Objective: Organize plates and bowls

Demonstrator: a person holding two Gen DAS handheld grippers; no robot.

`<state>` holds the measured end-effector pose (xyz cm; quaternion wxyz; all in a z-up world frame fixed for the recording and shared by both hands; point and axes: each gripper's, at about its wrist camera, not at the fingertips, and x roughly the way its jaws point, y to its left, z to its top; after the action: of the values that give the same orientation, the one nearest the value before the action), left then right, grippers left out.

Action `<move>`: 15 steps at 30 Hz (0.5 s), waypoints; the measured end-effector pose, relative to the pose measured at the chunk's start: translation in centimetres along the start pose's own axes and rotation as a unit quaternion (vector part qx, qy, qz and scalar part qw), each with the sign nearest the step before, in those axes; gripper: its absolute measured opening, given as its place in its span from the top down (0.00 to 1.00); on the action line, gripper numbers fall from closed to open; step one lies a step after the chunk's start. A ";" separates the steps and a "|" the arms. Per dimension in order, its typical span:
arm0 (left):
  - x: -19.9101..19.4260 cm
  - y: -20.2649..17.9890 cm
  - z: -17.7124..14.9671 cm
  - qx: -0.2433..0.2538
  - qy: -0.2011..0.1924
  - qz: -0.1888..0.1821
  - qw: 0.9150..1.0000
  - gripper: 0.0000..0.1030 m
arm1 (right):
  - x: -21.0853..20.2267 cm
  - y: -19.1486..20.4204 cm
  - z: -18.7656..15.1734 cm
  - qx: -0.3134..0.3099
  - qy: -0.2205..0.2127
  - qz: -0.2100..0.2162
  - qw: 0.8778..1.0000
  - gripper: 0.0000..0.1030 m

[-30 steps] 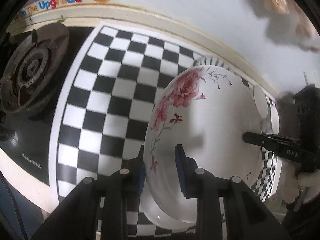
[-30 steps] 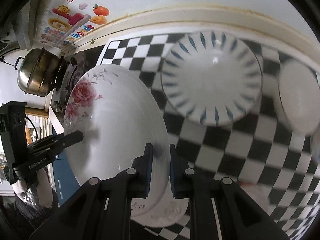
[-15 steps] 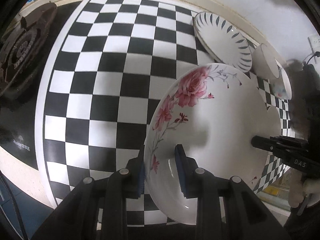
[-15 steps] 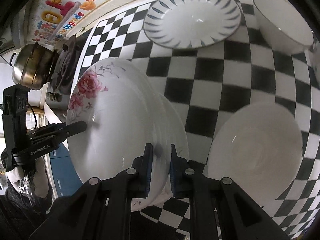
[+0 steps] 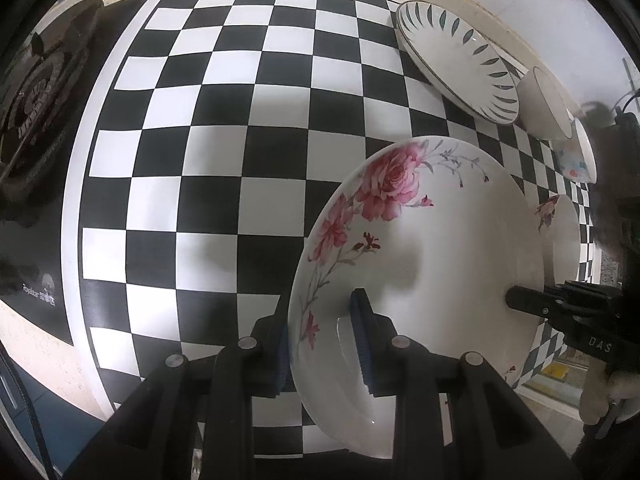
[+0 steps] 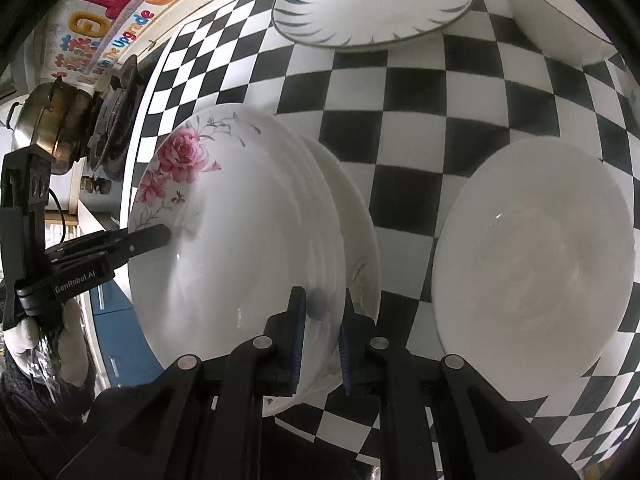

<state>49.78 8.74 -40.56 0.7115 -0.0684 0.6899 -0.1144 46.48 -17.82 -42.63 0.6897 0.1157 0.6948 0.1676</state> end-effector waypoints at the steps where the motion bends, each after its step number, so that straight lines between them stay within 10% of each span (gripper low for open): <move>1: 0.1 -0.1 0.0 0.001 0.000 0.002 1.000 0.75 | 0.1 0.0 0.0 0.000 0.000 0.000 1.000 0.84; 15: 2.5 -1.5 -0.5 0.003 0.010 0.031 0.999 0.76 | 1.1 0.3 -0.1 0.010 -0.004 -0.010 1.000 0.84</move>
<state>49.25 6.71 -42.63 0.7081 -0.0435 0.6984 -0.0949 46.29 -17.09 -43.47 0.6928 0.1164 0.6950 0.1534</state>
